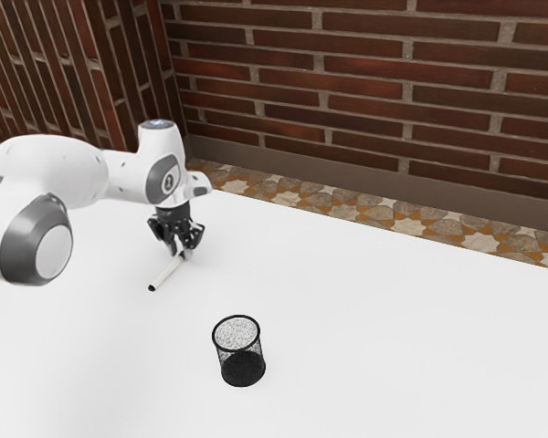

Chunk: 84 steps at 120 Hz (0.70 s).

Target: Put the marker into the pen holder.

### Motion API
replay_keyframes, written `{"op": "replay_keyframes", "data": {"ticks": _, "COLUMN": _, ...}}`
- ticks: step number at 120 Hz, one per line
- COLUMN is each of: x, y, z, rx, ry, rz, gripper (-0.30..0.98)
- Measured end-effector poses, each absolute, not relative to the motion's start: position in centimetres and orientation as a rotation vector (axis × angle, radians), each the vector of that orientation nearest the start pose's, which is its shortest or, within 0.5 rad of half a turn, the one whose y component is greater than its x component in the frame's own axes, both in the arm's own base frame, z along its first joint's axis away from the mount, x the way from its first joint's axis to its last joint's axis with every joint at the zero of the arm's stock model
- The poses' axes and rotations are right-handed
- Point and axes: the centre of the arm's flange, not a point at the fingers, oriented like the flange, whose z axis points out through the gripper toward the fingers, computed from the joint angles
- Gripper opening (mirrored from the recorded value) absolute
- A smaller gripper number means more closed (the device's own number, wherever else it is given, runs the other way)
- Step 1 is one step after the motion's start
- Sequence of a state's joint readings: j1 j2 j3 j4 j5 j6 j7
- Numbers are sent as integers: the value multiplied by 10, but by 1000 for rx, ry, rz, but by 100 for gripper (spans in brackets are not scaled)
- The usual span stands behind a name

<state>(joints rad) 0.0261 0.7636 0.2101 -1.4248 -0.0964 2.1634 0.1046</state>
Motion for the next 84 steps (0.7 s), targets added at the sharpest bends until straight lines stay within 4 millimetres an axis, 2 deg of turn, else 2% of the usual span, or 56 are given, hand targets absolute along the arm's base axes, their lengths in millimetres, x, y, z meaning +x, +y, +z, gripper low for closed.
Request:
{"op": "replay_keyframes", "data": {"ticks": 18, "x": 713, "y": 138, "z": 243, "rx": -3068, "ry": -226, "rz": 32, "gripper": 17}}
{"op": "replay_keyframes", "data": {"ticks": 35, "x": 713, "y": 139, "z": 245, "rx": -3066, "ry": -248, "rz": 24, "gripper": 3}}
{"op": "replay_keyframes", "data": {"ticks": 50, "x": 714, "y": 138, "z": 250, "rx": -3061, "ry": -259, "rz": 11, "gripper": -4}}
{"op": "replay_keyframes", "data": {"ticks": 56, "x": 713, "y": 133, "z": 262, "rx": -3062, "ry": -257, "rz": -8, "gripper": -6}}
{"op": "replay_keyframes", "data": {"ticks": 68, "x": 700, "y": 108, "z": 297, "rx": -3075, "ry": -232, "rz": -35, "gripper": -8}}
{"op": "replay_keyframes", "data": {"ticks": 84, "x": 667, "y": 62, "z": 364, "rx": -3112, "ry": -164, "rz": -109, "gripper": -10}}
